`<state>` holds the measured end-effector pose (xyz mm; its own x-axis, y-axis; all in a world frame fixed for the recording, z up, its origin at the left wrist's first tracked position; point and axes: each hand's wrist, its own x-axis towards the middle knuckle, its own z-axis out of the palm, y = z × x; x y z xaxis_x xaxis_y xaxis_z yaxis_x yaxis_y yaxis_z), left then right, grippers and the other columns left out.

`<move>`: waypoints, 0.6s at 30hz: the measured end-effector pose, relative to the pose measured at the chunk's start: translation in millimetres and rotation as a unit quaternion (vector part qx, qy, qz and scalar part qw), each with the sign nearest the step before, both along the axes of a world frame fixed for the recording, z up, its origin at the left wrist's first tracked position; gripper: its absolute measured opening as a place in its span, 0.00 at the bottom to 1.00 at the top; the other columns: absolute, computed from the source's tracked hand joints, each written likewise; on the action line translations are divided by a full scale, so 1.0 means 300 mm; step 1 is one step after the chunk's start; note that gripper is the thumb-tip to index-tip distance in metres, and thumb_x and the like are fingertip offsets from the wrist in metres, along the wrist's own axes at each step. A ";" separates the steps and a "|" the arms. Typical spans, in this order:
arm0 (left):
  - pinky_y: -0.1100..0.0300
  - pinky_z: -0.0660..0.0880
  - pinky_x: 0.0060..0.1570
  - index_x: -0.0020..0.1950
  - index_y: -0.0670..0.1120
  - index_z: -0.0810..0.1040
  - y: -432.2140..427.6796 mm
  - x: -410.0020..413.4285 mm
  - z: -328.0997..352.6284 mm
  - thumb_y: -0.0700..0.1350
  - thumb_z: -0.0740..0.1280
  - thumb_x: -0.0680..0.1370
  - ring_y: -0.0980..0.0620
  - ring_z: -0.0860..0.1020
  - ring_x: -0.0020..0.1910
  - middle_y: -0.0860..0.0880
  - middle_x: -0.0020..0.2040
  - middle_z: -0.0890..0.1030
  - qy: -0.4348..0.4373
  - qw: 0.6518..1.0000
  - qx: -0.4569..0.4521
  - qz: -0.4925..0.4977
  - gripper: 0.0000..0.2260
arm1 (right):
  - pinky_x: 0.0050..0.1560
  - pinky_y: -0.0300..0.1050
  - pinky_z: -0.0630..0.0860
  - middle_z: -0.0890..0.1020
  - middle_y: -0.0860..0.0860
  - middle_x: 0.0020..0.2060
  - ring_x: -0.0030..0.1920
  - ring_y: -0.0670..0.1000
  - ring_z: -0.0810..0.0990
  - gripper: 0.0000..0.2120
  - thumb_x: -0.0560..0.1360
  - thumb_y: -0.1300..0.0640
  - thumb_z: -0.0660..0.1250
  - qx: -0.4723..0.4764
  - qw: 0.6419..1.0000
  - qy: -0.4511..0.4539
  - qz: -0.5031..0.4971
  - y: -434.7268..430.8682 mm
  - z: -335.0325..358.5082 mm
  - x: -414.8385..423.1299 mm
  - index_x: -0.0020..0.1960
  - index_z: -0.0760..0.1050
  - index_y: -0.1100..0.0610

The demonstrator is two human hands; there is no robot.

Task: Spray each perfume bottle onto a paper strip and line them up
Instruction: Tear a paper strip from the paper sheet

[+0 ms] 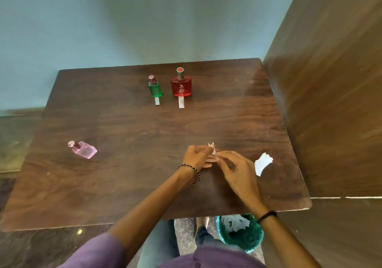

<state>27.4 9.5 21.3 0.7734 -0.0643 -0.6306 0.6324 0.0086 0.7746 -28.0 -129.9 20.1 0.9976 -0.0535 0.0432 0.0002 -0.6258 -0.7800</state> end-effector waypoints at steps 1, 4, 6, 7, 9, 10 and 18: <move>0.63 0.80 0.34 0.42 0.44 0.82 0.040 0.000 -0.010 0.47 0.66 0.80 0.59 0.82 0.30 0.49 0.33 0.84 -0.002 1.000 0.006 0.021 0.11 | 0.53 0.30 0.75 0.86 0.47 0.50 0.49 0.41 0.81 0.06 0.78 0.58 0.72 -0.002 1.000 -0.001 0.020 0.033 0.002 0.019 0.54 0.85 0.53; 0.64 0.80 0.32 0.46 0.40 0.82 0.154 0.001 -0.027 0.43 0.65 0.81 0.58 0.82 0.29 0.46 0.37 0.83 -0.006 0.995 0.006 0.096 0.10 | 0.51 0.24 0.70 0.86 0.47 0.49 0.48 0.42 0.81 0.07 0.77 0.60 0.72 -0.014 0.997 0.003 0.074 0.131 0.004 0.074 0.53 0.86 0.53; 0.63 0.81 0.32 0.45 0.39 0.82 0.231 0.003 -0.039 0.43 0.65 0.81 0.56 0.82 0.29 0.46 0.36 0.83 -0.005 0.990 -0.001 0.143 0.10 | 0.50 0.20 0.68 0.87 0.46 0.49 0.48 0.41 0.81 0.08 0.76 0.60 0.72 -0.021 0.994 0.011 0.106 0.198 -0.002 0.110 0.53 0.86 0.52; 0.62 0.81 0.33 0.43 0.40 0.82 0.268 0.008 -0.048 0.43 0.65 0.81 0.55 0.82 0.30 0.47 0.34 0.84 -0.007 0.987 -0.001 0.162 0.10 | 0.50 0.20 0.68 0.87 0.45 0.49 0.48 0.41 0.81 0.08 0.76 0.60 0.72 -0.025 0.992 0.015 0.123 0.230 -0.006 0.129 0.53 0.85 0.51; 0.62 0.81 0.34 0.42 0.42 0.81 0.333 0.018 -0.064 0.44 0.64 0.81 0.54 0.82 0.32 0.50 0.33 0.84 -0.013 0.981 0.002 0.191 0.11 | 0.50 0.23 0.71 0.86 0.44 0.49 0.49 0.43 0.83 0.08 0.76 0.59 0.72 -0.028 0.988 0.025 0.151 0.290 -0.007 0.167 0.53 0.85 0.50; 0.62 0.81 0.34 0.43 0.41 0.81 0.365 0.022 -0.072 0.44 0.64 0.82 0.55 0.83 0.33 0.49 0.35 0.84 -0.017 0.979 0.005 0.204 0.11 | 0.51 0.28 0.74 0.86 0.43 0.49 0.49 0.43 0.83 0.08 0.76 0.59 0.72 -0.023 0.986 0.031 0.163 0.321 -0.006 0.186 0.53 0.84 0.49; 0.66 0.79 0.32 0.47 0.39 0.80 0.586 0.053 -0.094 0.37 0.64 0.80 0.56 0.80 0.33 0.48 0.36 0.81 -0.056 0.966 0.065 0.244 0.06 | 0.51 0.40 0.79 0.86 0.43 0.48 0.48 0.43 0.83 0.05 0.77 0.56 0.70 -0.005 0.968 0.047 0.245 0.595 0.012 0.319 0.52 0.83 0.50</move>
<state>43.2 185.3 -7.0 0.7552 0.3996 -0.5196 0.4900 0.1824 0.8524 67.8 48.5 23.6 0.9030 0.4267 -0.0508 0.2281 -0.5762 -0.7848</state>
